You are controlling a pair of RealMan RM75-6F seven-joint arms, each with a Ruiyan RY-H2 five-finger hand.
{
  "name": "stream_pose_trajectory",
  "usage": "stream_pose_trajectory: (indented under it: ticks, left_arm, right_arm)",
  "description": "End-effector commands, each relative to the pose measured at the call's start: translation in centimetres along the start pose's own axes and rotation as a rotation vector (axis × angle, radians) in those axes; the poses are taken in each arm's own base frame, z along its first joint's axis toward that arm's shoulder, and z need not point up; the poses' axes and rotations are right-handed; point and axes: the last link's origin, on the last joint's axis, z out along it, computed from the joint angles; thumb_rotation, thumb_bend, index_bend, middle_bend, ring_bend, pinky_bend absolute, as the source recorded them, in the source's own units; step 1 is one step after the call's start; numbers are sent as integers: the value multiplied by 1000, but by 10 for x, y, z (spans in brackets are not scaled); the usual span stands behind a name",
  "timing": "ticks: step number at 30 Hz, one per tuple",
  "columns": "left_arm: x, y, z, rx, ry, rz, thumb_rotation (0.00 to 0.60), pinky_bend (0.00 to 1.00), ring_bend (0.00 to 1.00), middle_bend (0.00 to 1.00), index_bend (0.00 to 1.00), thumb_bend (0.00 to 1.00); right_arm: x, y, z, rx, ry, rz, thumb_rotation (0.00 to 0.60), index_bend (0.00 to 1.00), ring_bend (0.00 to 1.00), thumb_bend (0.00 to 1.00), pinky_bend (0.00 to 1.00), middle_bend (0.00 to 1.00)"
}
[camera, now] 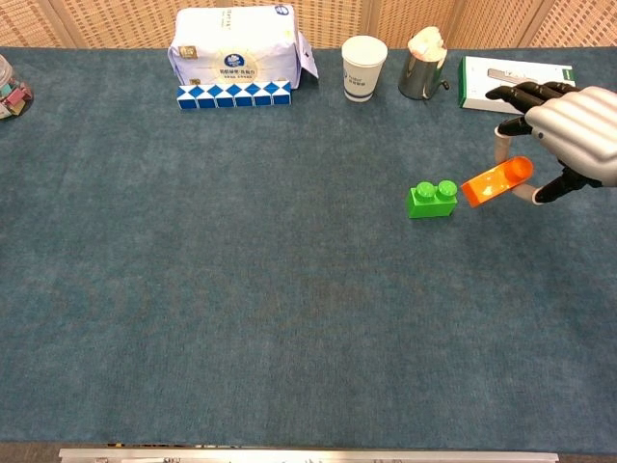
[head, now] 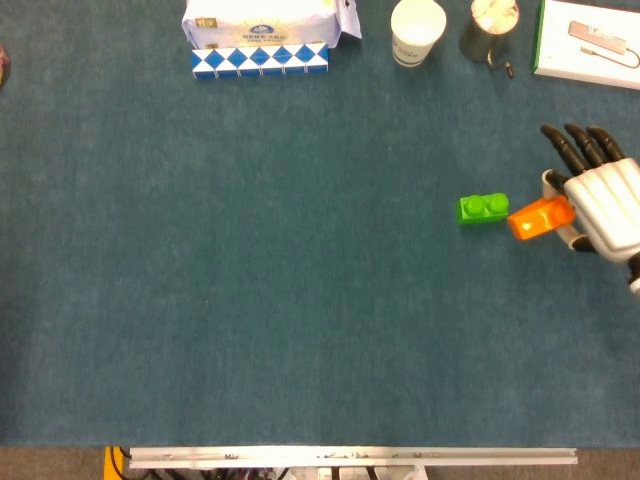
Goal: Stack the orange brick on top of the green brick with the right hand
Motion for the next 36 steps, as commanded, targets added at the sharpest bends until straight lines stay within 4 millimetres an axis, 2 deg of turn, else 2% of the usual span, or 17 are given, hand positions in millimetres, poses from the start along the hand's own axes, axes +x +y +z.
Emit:
stream_pose_trajectory:
  ticks: [1, 14, 23, 36]
  left_arm:
    - [1, 0, 0, -1, 1, -7, 600, 193, 263, 443, 464, 102]
    - [5, -2, 0, 2, 7, -17, 600, 193, 263, 443, 464, 102]
    - [6, -2, -1, 0, 6, -19, 600, 193, 263, 443, 464, 102]
    - [9, -2, -1, 3, 10, -30, 600, 193, 263, 443, 464, 102]
  right_arm:
    - [-3, -8, 6, -30, 0, 29, 600, 549, 0, 270, 105, 61]
    - [5, -28, 19, -105, -54, 148, 600, 552, 0, 270, 105, 61]
    - [21, -32, 27, -145, -107, 126, 600, 553, 0, 272, 105, 65]
    - [21, -37, 42, -186, -144, 124, 600, 554, 0, 275, 95, 68]
